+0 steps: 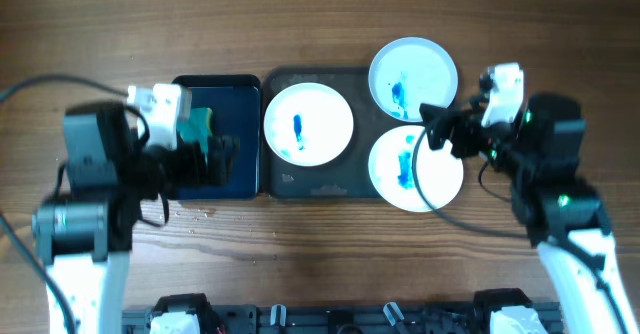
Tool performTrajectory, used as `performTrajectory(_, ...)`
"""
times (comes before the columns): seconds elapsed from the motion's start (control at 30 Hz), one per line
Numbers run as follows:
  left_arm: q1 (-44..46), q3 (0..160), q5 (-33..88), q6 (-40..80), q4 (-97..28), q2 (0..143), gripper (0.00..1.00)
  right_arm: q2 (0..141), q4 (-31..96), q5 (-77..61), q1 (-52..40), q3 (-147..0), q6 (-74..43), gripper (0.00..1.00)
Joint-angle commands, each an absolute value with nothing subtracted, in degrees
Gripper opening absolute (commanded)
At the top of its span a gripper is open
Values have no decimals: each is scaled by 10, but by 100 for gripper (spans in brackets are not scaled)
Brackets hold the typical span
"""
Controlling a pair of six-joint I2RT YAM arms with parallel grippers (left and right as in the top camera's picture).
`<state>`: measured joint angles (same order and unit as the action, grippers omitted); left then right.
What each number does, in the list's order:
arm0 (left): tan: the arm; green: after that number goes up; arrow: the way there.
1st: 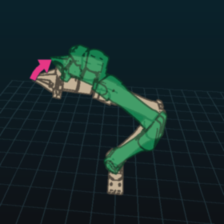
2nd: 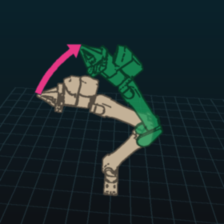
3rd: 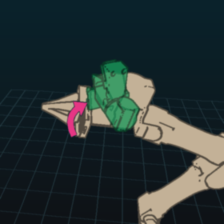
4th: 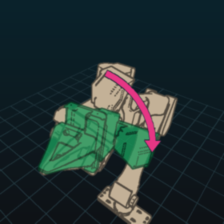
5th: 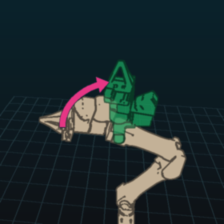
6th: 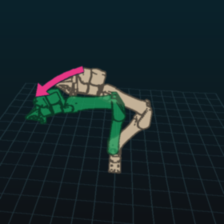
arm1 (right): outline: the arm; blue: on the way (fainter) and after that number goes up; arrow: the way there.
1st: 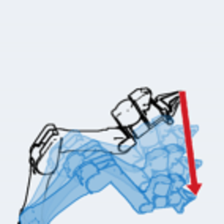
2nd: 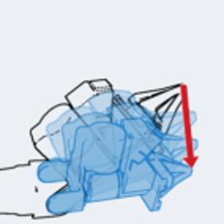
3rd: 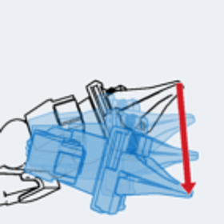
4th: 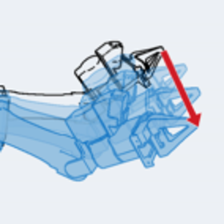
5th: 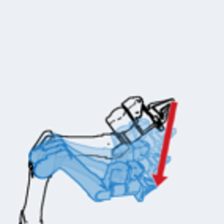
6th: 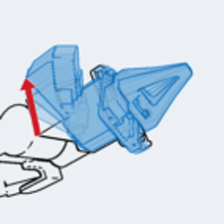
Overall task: Clean dirty plates on tray and stack at the side
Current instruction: 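Reach left gripper to the sponge and right gripper to the center plate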
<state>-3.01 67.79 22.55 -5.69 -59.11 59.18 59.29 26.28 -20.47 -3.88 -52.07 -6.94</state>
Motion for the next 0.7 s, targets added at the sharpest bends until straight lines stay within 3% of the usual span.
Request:
performTrajectory(0.0, -28, 714, 246, -58, -596, 648, 100, 658, 355, -232, -42, -649, -4, 100)
performTrajectory(0.2, -28, 714, 257, -53, -582, 687, 100, 762, 543, -235, -42, -824, 15, 100)
performTrajectory(0.47, -28, 714, 256, -53, -572, 692, 100, 816, 474, -289, -43, -832, -47, 99)
performTrajectory(0.67, -28, 714, 189, 18, -572, 707, 100, 893, 474, -293, -59, -832, -116, 80)
